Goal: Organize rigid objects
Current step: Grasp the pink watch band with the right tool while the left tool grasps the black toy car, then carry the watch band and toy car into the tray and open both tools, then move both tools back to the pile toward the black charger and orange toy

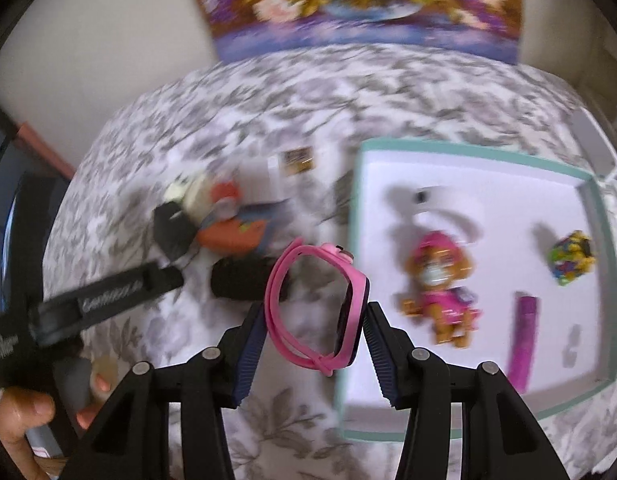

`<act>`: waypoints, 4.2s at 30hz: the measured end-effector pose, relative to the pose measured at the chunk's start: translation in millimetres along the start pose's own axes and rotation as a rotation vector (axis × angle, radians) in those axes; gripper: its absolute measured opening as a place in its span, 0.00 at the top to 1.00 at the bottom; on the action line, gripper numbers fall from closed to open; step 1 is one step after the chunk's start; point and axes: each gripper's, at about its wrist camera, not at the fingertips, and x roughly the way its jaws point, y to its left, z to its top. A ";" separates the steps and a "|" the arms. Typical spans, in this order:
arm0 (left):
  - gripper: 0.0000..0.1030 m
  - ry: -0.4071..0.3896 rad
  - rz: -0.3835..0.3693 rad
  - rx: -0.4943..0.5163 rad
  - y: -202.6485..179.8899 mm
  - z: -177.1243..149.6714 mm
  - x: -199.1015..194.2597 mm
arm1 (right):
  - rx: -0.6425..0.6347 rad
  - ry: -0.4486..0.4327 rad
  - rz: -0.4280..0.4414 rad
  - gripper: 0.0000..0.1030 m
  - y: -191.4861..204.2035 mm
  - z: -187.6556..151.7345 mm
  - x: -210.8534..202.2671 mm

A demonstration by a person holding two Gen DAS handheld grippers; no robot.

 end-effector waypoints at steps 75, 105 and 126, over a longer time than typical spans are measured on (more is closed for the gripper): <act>0.25 -0.057 -0.095 0.702 -225.3 -126.8 -29.4 | 0.446 0.037 -0.183 0.49 -206.5 -4.8 -27.6; 0.23 0.005 -0.071 0.650 -215.1 -111.5 -7.3 | 0.376 0.072 -0.219 0.21 -192.4 -2.9 -16.5; 0.13 -0.101 -0.028 0.173 -93.5 -25.4 -27.4 | 0.233 -0.044 -0.168 0.11 -130.1 8.9 -29.5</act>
